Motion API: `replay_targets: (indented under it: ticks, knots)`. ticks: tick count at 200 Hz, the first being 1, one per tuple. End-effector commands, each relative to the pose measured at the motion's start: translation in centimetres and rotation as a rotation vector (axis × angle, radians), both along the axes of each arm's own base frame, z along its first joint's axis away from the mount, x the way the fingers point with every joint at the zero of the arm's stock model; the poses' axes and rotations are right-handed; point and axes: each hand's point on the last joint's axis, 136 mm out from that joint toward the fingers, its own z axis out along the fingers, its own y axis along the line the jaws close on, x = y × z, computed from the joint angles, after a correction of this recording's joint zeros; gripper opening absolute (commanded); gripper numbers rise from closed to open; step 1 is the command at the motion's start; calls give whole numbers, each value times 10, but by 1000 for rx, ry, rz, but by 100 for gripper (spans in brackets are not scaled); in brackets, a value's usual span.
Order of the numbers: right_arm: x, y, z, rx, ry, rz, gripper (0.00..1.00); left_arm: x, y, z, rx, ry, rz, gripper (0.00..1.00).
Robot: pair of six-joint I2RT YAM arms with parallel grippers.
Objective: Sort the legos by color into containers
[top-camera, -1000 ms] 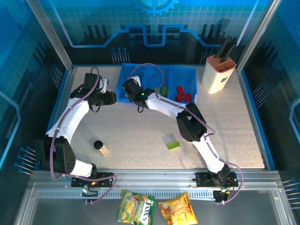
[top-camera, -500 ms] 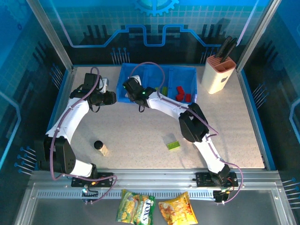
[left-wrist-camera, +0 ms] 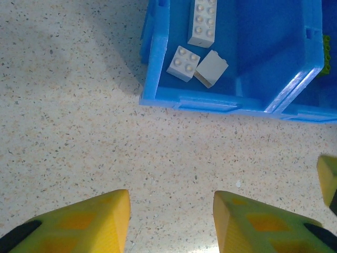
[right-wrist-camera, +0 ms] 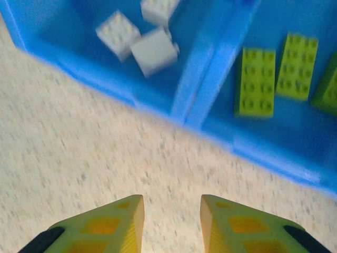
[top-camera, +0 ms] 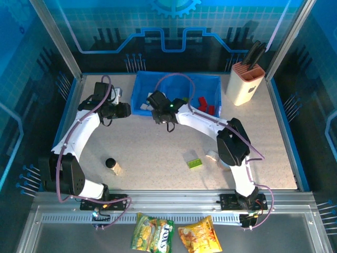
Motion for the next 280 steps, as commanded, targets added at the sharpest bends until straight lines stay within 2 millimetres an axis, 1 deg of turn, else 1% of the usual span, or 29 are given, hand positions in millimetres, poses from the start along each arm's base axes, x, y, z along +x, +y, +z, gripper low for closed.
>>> replay_targets:
  ticks: [1, 49, 90, 108, 134, 155, 184, 204, 220, 263, 280]
  knots:
    - [-42, -24, -8, -34, 137, -2, 35, -1, -1, 8, -26, -29, -13, 47]
    - [-93, -66, -20, -120, 259, 7, 38, -2, 0, 10, -29, -32, -11, 47]
    - [-129, -96, -27, -237, 329, 22, 43, -2, 0, 10, -31, -33, -11, 47]
    - [-143, -105, -30, -272, 358, 32, 47, -2, 1, 10, -31, -33, -9, 47]
    - [-162, -119, -41, -308, 411, 29, 54, -2, 2, 10, -29, -33, -7, 47]
    - [-177, -127, -50, -307, 453, 21, 64, -1, 2, 10, -27, -33, -6, 47]
    - [-192, -138, -63, -306, 495, 2, 77, -1, 2, 8, -29, -28, -6, 47]
    - [-200, -145, -72, -310, 517, -20, 81, -1, 1, 7, -37, -23, -6, 47]
    - [-204, -146, -79, -300, 528, -37, 86, -1, 0, 6, -41, -19, -9, 47]
    - [-208, -140, -95, -240, 564, -66, 89, 0, 0, 4, -42, -16, -9, 47]
    - [-209, -141, -100, -235, 575, -78, 89, 0, 0, 4, -42, -15, -8, 47]
